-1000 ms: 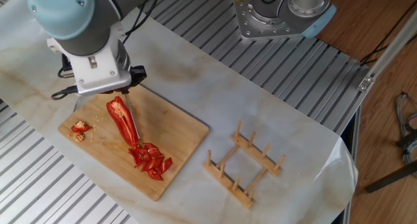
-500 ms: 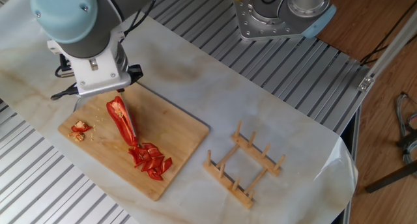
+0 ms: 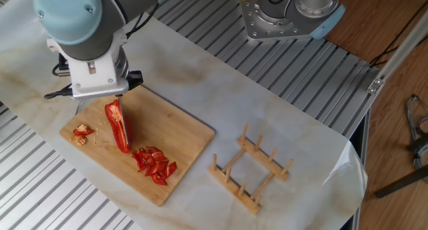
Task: Chop the chili peppers
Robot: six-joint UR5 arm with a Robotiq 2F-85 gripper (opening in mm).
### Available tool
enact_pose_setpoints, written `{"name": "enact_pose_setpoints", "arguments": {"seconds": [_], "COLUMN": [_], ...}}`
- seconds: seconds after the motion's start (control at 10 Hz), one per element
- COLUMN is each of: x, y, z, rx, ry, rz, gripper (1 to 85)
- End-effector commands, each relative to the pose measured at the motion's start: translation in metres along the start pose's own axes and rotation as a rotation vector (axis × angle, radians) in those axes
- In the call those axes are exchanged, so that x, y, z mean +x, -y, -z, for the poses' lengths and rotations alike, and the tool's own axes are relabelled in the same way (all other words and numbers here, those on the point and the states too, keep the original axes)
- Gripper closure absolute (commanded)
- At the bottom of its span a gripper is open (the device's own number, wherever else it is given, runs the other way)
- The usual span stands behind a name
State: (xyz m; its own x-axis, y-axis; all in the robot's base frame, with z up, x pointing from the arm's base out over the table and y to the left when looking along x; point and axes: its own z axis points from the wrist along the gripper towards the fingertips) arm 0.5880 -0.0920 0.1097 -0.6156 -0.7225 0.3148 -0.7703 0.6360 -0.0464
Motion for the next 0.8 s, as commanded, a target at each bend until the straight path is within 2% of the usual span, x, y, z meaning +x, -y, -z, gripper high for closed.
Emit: {"name": "enact_pose_setpoints", "arguments": {"seconds": [0.0, 0.1, 0.2, 0.4, 0.6, 0.7], "x": [-0.012, -0.013, -0.017, -0.026, -0.041, -0.050], "y": [-0.019, -0.026, -0.029, -0.015, -0.011, -0.011], "z": [0.008, 0.014, 0.017, 0.018, 0.019, 0.019], "rx": [-0.054, -0.055, -0.059, -0.008, -0.005, -0.019], "ry": [0.034, 0.035, 0.058, 0.105, 0.164, 0.185], "rz": [-0.061, -0.083, -0.125, -0.194, -0.247, -0.260], "gripper": [84.3, 84.3, 84.3, 84.3, 84.3, 84.3]}}
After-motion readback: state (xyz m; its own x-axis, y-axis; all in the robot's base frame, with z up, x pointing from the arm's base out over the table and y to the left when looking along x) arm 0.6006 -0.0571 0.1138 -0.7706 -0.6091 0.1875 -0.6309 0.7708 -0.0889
